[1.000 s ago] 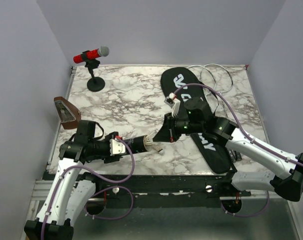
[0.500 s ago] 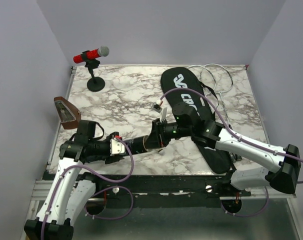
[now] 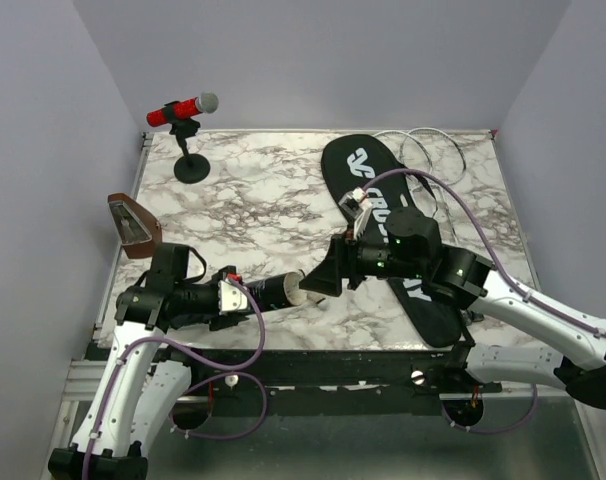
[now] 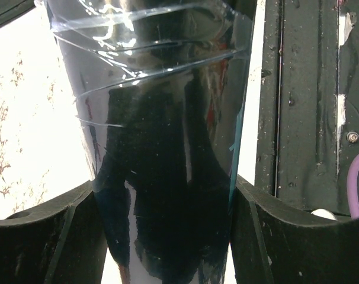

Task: Pack up the badminton gear

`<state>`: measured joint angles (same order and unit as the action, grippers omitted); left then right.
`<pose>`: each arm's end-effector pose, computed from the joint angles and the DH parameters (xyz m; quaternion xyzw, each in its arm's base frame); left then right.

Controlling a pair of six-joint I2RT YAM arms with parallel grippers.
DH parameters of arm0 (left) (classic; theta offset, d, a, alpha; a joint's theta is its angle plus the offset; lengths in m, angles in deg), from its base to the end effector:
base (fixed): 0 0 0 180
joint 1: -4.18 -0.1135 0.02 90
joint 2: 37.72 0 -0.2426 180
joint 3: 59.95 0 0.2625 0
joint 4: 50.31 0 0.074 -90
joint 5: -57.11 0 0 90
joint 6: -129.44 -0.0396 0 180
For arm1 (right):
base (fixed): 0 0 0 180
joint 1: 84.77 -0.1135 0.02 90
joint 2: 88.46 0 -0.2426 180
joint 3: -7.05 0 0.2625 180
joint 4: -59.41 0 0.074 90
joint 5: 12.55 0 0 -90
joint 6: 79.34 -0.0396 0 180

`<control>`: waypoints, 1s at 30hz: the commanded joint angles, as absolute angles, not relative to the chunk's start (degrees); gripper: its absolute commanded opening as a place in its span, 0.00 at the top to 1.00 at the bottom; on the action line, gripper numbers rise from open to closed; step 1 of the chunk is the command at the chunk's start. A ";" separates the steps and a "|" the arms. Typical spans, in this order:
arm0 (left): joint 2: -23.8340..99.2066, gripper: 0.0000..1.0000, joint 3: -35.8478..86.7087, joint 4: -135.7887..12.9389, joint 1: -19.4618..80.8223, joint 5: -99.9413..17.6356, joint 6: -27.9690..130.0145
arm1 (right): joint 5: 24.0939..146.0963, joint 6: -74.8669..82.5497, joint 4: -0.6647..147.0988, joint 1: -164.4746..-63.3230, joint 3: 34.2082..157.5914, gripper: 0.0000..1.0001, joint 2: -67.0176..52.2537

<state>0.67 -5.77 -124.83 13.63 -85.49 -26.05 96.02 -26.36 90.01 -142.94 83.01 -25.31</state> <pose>0.1264 -0.0529 0.2518 0.6200 0.6125 -0.2632 0.4137 0.1331 0.2383 0.3541 -0.2398 0.7664 0.5173 0.2959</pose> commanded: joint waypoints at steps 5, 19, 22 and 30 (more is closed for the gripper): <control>-0.72 0.69 -5.43 -124.17 13.67 -88.44 -25.42 | 86.87 -25.47 97.14 -143.31 81.97 0.28 -29.05; -3.44 0.69 -5.95 -125.14 13.59 -87.74 -22.96 | 72.36 -26.60 103.99 -134.27 80.29 0.29 -14.65; -4.06 0.69 -6.22 -125.31 13.59 -87.65 -23.05 | 68.15 -29.76 107.24 -132.67 84.06 0.29 -6.23; -4.85 0.69 -6.75 -125.93 13.59 -87.82 -23.92 | 69.46 -36.10 113.05 -132.58 96.81 0.27 11.99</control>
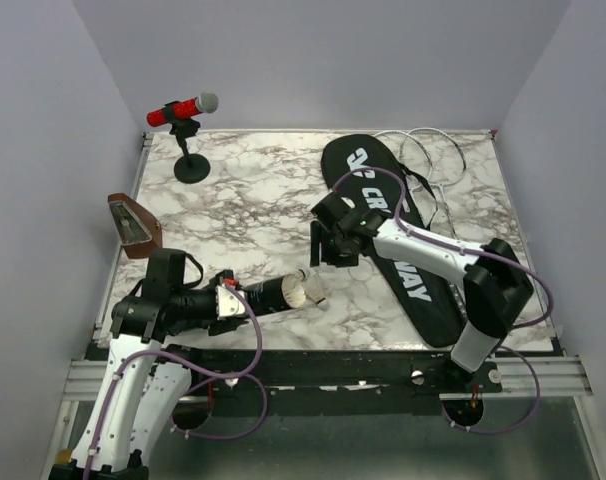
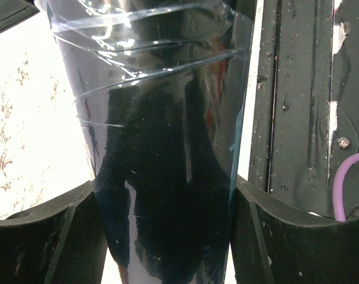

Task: Pack up the badminton gear

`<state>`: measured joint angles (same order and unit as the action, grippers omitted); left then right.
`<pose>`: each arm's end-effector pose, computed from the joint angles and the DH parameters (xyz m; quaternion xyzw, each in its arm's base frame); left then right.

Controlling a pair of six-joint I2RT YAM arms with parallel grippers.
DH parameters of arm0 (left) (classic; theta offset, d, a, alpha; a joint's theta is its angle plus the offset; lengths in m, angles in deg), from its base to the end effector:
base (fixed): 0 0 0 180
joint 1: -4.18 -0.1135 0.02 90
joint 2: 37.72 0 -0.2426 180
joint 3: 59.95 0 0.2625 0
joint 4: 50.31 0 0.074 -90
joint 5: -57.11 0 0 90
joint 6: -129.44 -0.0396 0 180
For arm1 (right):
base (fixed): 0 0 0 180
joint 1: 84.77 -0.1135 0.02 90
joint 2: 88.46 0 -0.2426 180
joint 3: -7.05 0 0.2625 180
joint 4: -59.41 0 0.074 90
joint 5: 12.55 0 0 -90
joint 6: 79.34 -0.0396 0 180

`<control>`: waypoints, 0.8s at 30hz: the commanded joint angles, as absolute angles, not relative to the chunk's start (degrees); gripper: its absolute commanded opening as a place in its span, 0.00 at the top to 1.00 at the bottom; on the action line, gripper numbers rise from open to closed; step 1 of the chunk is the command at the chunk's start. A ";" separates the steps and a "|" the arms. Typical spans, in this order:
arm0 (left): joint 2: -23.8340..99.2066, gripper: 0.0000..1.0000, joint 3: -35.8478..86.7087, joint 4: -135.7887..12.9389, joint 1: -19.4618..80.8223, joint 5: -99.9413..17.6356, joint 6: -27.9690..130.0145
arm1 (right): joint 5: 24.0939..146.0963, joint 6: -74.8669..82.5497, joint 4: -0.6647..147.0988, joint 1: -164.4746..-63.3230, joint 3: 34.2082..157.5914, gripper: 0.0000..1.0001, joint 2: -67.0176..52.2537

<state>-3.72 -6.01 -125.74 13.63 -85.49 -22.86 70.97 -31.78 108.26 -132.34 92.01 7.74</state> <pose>0.1144 -0.0509 0.2579 0.6082 0.6167 -0.2606 0.4264 0.2463 0.2628 0.2053 -0.0286 0.9643 0.1436 0.2208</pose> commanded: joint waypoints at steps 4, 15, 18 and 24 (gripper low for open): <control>-5.55 0.69 -7.45 -126.20 13.59 -87.12 -24.72 | 71.39 -37.51 110.86 -132.58 96.82 0.27 13.23; -5.73 0.69 -8.77 -124.79 13.59 -87.03 -25.51 | 75.61 -38.56 109.80 -133.73 95.33 0.35 16.65; -5.90 0.69 -9.12 -124.53 13.59 -86.68 -25.77 | 75.52 -38.56 109.98 -133.99 95.59 0.39 17.18; -6.25 0.69 -9.47 -124.35 13.59 -86.15 -26.47 | 75.43 -38.39 110.59 -134.17 96.82 0.51 18.41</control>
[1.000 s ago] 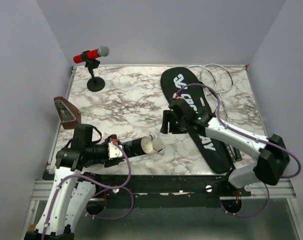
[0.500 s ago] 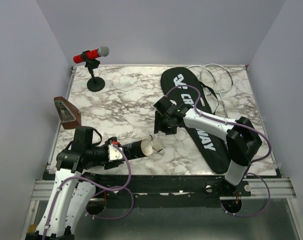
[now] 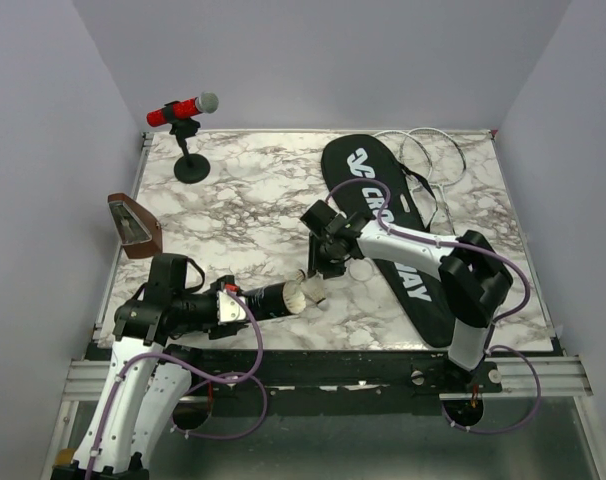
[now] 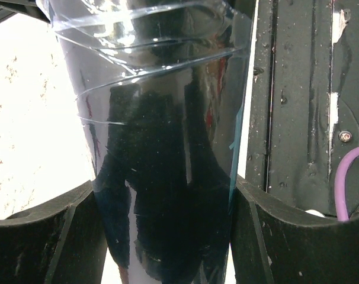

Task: Pack up the badminton gear

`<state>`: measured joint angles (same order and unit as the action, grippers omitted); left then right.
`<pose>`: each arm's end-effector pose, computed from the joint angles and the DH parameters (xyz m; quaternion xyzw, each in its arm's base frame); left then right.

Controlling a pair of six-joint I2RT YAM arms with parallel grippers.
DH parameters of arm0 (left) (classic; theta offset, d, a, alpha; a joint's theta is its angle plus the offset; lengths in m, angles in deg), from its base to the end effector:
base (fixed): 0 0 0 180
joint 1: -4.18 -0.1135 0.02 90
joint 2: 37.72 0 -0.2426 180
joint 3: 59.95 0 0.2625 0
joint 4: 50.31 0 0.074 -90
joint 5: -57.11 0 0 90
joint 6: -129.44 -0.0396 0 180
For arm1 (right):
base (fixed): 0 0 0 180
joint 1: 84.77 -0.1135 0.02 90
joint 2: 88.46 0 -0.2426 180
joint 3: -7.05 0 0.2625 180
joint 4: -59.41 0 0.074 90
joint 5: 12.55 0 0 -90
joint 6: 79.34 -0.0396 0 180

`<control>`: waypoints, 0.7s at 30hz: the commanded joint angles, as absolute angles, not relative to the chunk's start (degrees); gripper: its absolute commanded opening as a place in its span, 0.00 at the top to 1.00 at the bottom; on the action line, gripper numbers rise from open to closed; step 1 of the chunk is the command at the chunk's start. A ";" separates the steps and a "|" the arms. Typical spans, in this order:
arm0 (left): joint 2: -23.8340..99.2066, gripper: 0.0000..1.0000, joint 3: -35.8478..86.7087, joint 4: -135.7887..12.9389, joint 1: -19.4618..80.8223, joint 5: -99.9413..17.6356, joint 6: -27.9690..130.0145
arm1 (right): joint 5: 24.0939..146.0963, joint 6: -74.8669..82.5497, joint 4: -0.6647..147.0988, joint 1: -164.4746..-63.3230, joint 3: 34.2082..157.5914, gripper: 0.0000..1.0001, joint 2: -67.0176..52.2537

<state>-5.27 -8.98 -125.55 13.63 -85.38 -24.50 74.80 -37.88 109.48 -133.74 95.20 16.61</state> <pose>0.1113 -0.0504 0.2450 0.6150 0.6134 -0.2591 0.4223 0.2499 0.2844 0.1668 0.0009 0.9797 0.1350 0.1485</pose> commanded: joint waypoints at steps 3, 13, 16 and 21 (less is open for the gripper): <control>-6.34 0.69 -9.65 -124.26 13.59 -86.15 -26.56 | 75.43 -38.21 110.59 -134.25 96.91 0.56 18.68; -6.87 0.69 -10.26 -123.91 13.59 -85.80 -26.74 | 74.73 -37.42 113.40 -134.34 98.57 0.88 15.43; -6.96 0.69 -10.44 -123.91 13.59 -85.89 -26.74 | 73.94 -36.98 115.51 -134.43 99.54 0.94 12.53; -6.78 0.69 -10.44 -123.30 13.59 -86.41 -25.95 | 72.36 -36.89 117.36 -134.34 97.79 1.00 4.28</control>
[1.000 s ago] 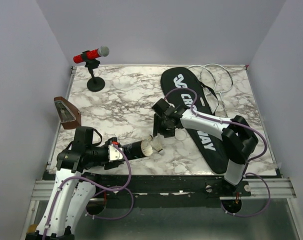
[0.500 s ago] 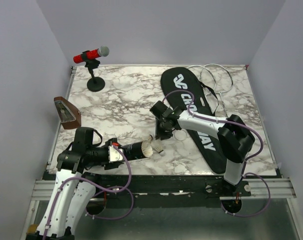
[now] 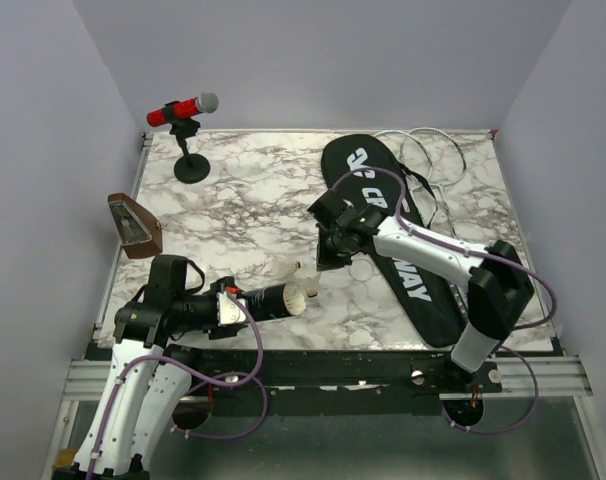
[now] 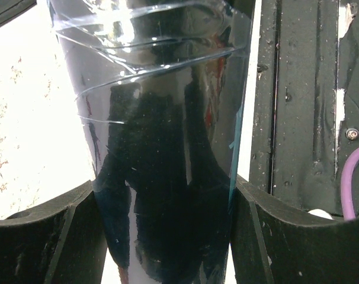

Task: Pack up the badminton gear

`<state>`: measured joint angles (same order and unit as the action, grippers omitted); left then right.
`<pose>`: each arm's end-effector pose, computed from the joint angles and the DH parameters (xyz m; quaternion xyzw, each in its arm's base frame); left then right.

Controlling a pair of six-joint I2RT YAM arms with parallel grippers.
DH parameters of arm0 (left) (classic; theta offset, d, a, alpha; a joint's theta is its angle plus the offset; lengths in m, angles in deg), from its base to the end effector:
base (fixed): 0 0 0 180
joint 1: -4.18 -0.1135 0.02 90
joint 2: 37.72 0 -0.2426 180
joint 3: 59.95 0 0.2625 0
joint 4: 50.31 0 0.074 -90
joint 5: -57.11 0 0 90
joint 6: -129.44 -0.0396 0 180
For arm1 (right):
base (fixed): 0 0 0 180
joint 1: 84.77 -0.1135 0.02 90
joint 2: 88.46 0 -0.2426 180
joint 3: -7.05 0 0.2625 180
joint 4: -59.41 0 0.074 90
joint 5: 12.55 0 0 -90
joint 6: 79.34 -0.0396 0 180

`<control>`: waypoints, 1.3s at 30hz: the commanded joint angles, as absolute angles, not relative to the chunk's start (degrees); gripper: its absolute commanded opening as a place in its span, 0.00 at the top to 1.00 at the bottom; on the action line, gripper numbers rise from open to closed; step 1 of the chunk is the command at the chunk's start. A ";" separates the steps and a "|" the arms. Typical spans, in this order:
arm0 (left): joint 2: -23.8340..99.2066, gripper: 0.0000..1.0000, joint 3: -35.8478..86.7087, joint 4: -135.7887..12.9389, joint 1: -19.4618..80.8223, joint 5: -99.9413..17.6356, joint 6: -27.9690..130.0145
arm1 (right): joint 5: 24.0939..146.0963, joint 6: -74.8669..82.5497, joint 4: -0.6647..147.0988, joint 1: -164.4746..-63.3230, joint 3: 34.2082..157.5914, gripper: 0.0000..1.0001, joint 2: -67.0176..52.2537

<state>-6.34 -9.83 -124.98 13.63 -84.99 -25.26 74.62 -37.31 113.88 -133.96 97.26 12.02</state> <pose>0.1098 -0.0500 0.2427 0.6205 0.6078 -0.2500 0.4279 0.2439 0.2794 0.2026 -0.0050 0.9755 0.1480 0.1627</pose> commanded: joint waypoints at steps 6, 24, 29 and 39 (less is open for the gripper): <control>-4.41 0.70 -8.95 -118.56 13.59 -89.14 -19.02 | 72.36 -38.21 114.29 -134.34 92.52 1.00 -12.31; -0.80 0.71 -4.55 -111.52 13.32 -93.97 -7.49 | 76.84 -47.79 95.22 -134.34 90.23 1.00 -29.40; -1.07 0.71 -4.37 -110.90 13.32 -93.62 -6.70 | 79.91 -49.90 89.51 -134.34 87.59 1.00 -28.88; -1.33 0.71 -4.64 -109.32 13.23 -93.45 -4.77 | 84.22 -53.50 82.99 -134.69 81.79 1.00 -28.26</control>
<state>-0.68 -6.01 -111.89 13.61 -90.65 -5.90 81.22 -51.41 86.84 -134.18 83.95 -28.35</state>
